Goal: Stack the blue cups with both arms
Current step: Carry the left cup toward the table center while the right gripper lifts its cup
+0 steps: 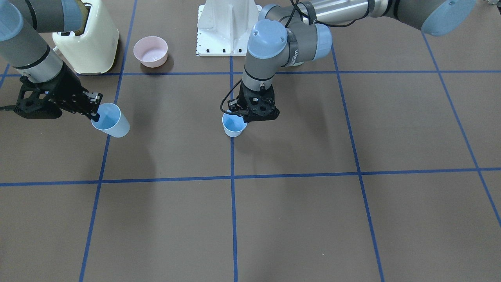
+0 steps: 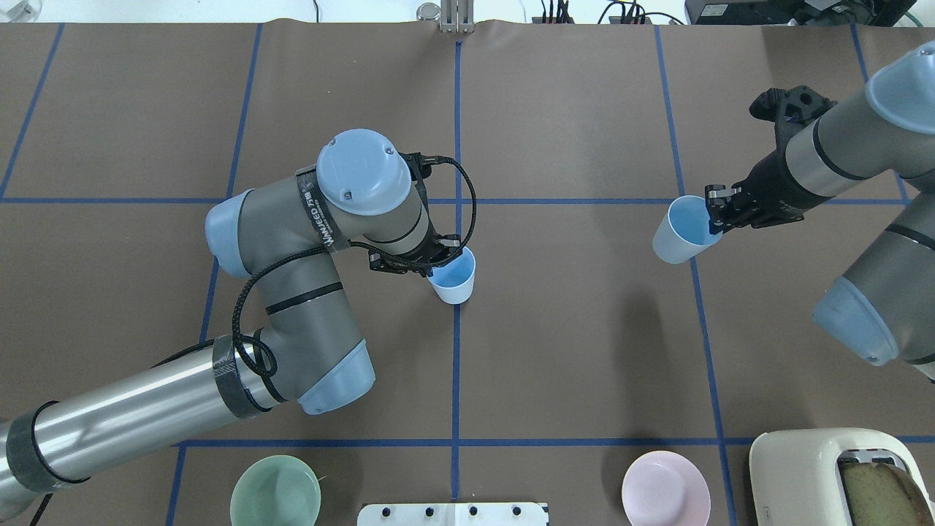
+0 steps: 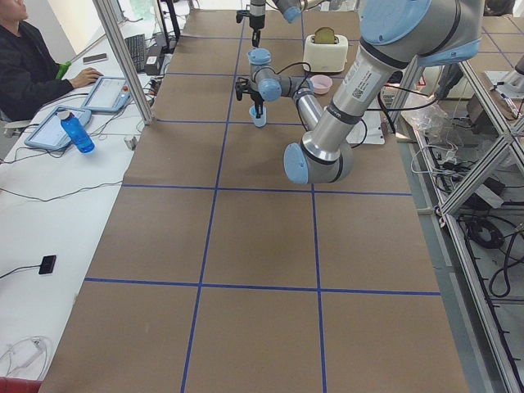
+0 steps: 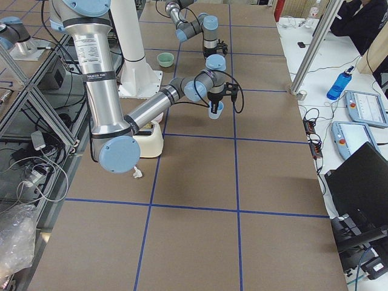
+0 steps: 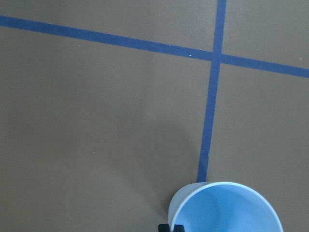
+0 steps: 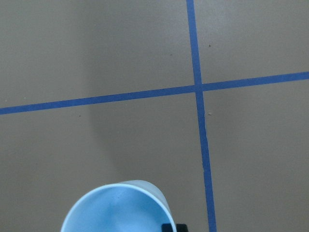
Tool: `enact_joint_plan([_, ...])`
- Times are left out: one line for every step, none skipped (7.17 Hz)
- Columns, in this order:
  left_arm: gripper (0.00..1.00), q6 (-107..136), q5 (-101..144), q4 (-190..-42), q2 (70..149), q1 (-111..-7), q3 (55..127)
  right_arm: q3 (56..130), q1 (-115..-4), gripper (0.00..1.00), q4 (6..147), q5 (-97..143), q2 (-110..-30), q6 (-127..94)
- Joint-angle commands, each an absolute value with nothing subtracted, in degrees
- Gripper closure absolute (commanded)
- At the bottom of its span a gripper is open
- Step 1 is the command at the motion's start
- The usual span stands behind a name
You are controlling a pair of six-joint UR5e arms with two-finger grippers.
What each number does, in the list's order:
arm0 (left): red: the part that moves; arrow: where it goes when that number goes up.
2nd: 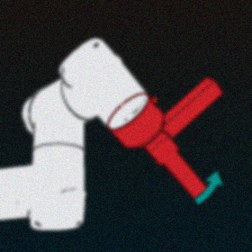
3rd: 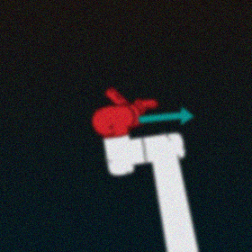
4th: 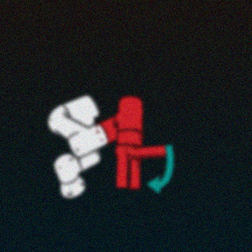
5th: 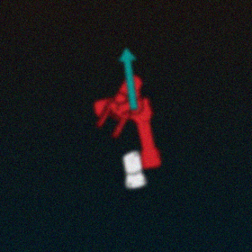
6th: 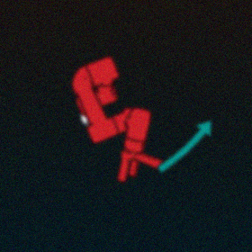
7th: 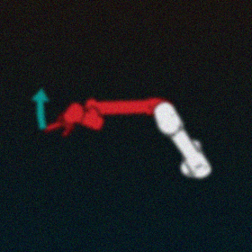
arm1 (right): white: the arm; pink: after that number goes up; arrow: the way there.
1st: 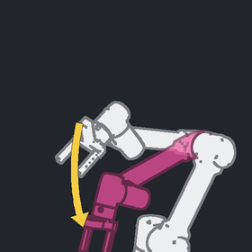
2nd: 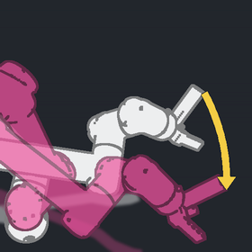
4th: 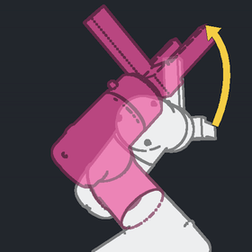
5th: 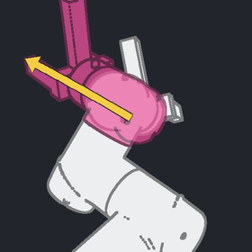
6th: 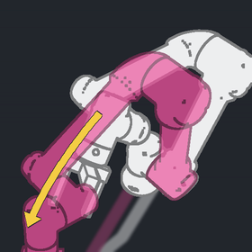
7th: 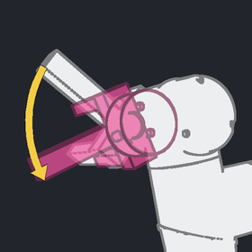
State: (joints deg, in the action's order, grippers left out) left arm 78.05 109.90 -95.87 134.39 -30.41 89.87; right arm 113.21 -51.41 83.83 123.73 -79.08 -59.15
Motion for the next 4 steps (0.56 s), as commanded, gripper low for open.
enact_joint_plan([1.00, 78.0, 108.9, -96.1, 134.5, -29.8, 89.6, 113.2, -51.4, 1.00, 83.8, 123.7, -79.0, -59.2])
enact_joint_plan([1.00, 78.0, 109.0, -96.2, 134.5, -29.8, 89.7, 113.2, -51.4, 1.00, 83.8, 123.7, -79.0, -59.2])
enact_joint_plan([0.87, 78.0, 108.9, -96.2, 134.5, -29.8, 89.7, 113.2, -51.5, 1.00, 83.8, 123.7, -79.0, -59.2])
enact_joint_plan([0.69, 78.0, 108.9, -96.2, 134.4, -29.8, 89.7, 113.2, -51.4, 1.00, 83.8, 123.7, -79.0, -59.2])
